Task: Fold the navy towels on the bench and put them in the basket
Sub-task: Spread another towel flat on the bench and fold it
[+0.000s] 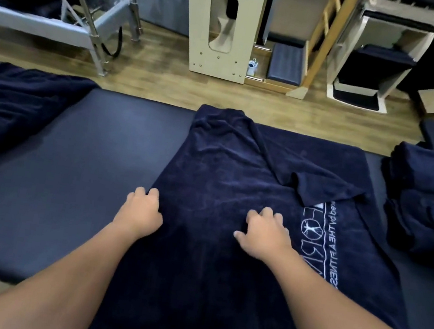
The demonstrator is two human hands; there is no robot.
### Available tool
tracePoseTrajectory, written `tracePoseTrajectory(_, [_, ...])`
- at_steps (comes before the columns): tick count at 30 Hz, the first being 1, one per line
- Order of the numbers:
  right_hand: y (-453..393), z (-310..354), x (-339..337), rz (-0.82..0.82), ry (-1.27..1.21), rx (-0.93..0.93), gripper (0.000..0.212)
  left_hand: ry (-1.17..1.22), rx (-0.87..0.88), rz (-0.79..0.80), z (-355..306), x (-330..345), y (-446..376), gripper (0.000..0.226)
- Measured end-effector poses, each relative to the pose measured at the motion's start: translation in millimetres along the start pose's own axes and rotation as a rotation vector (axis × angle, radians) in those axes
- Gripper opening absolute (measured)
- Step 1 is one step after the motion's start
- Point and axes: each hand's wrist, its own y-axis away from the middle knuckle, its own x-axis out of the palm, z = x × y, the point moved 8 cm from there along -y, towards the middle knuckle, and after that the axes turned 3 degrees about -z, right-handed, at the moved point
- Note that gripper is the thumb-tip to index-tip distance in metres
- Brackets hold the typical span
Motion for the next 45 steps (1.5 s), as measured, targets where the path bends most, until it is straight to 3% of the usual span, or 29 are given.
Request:
tracePoseTrajectory(3, [-48, -3, -23, -0.053, -0.068, -0.005, 0.052, 0.176, -0.101, -0.042, -9, -8, -34, 0.043])
tracePoseTrajectory(5, [-81, -5, -36, -0.031, -0.101, 0.019, 0.056, 0.377, -0.206, -0.097, -12, -15, -56, 0.022])
tracePoseTrajectory(6, [-96, -6, -42, -0.004, -0.089, 0.044, 0.064, 0.49, -0.251, -0.114, -14, -17, -66, 0.007])
tracePoseTrajectory(9, [-125, -7, -50, 0.126, -0.041, 0.139, 0.111, 0.741, -0.272, -0.052, -31, -18, -92, 0.024])
tracePoseTrajectory(12, [-143, -2, -48, 0.22, -0.031, 0.16, 0.135, 0.852, -0.28, 0.16, -53, -11, -110, 0.039])
tracePoseTrajectory(14, [-149, 2, -47, 0.258, -0.022, 0.177, 0.143, 0.841, -0.218, 0.195, -65, -12, -126, 0.041])
tracePoseTrajectory(18, [-163, 10, -46, 0.298, 0.006, 0.218, 0.152, 0.852, -0.096, 0.048, -84, -27, -164, 0.03])
tracePoseTrajectory(22, [-167, 10, -43, 0.319, 0.027, 0.241, 0.154, 0.885, -0.177, 0.023, -91, -27, -194, 0.02])
tracePoseTrajectory(26, [-169, 10, -42, 0.33, 0.065, 0.246, 0.154, 0.615, -0.045, 0.018, -109, -33, -213, 0.034])
tracePoseTrajectory(30, [-171, 10, -40, 0.334, 0.094, 0.247, 0.156, 0.495, 0.035, -0.008, -128, -34, -214, 0.028])
tracePoseTrajectory(35, [-173, 11, -43, 0.309, 0.177, 0.25, 0.16, 0.524, -0.071, -0.213, -95, -62, -219, 0.047])
tracePoseTrajectory(40, [-175, 10, -47, 0.293, 0.18, 0.253, 0.167, 0.507, -0.249, -0.423, -24, -131, -246, 0.015])
tracePoseTrajectory(45, [-178, 17, -48, 0.304, 0.183, 0.27, 0.17, 0.644, -0.206, -0.28, -15, -118, -260, 0.026])
